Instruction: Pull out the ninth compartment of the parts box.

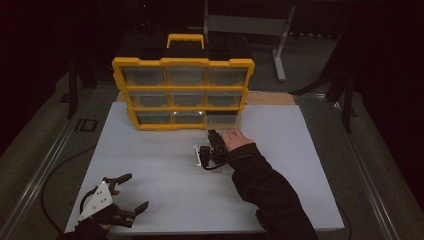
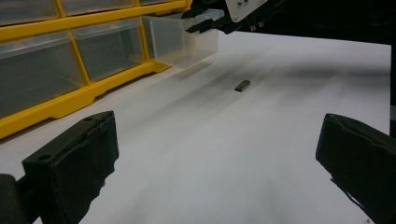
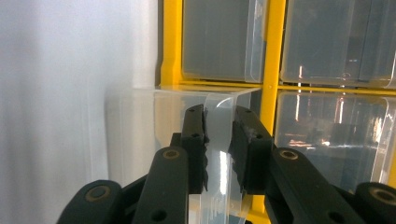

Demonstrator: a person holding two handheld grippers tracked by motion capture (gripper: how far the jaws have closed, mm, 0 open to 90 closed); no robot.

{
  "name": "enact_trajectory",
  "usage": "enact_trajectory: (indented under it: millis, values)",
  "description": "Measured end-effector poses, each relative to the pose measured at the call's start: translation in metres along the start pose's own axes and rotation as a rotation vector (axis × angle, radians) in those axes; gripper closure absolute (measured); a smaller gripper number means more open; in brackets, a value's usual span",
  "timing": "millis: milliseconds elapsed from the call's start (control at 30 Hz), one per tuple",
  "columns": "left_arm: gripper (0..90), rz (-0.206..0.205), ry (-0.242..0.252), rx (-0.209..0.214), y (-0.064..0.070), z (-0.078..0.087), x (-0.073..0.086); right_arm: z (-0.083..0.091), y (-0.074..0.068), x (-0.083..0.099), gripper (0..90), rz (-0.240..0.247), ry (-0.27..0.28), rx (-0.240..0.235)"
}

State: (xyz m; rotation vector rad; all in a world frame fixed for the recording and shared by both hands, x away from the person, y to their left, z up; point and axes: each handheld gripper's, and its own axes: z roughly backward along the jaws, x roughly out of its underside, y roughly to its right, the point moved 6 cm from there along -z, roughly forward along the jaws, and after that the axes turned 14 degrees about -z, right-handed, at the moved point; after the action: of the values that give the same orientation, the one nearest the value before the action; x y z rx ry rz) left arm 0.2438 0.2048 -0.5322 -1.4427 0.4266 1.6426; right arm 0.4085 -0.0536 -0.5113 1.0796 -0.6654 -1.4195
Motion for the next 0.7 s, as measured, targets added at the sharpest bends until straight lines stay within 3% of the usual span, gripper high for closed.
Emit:
enact_trajectory:
  millis: [67,267,333,400,433,600,700]
  values:
    - [0.0,0.000,0.003,-0.004,-0.001,0.001,0.000,0.000,-0.002,0.000,63.7,-0.024,-0.009,-0.028]
    - [0.0,0.004,-0.001,0.001,0.000,0.000,0.001,-0.004,0.000,0.004,34.0,-0.060,-0.038,-0.017]
    - [0.0,0.003,-0.001,0.000,0.000,0.000,0.000,-0.004,0.003,0.004,28.4,-0.062,-0.043,0.003]
    - [0.0,0.003,0.000,-0.005,-0.001,0.000,0.000,-0.002,0.006,0.003,25.9,-0.095,-0.036,0.013]
    - [0.0,0.007,0.001,-0.004,-0.001,0.000,0.000,-0.002,0.009,0.003,24.6,-0.084,-0.035,0.013]
    - [0.0,0.002,-0.001,-0.004,-0.001,0.000,0.000,-0.002,0.014,0.003,13.5,-0.175,-0.039,0.009]
    - [0.0,0.006,0.000,-0.003,-0.001,0.000,0.001,-0.001,0.019,0.004,9.9,-0.291,-0.037,-0.010]
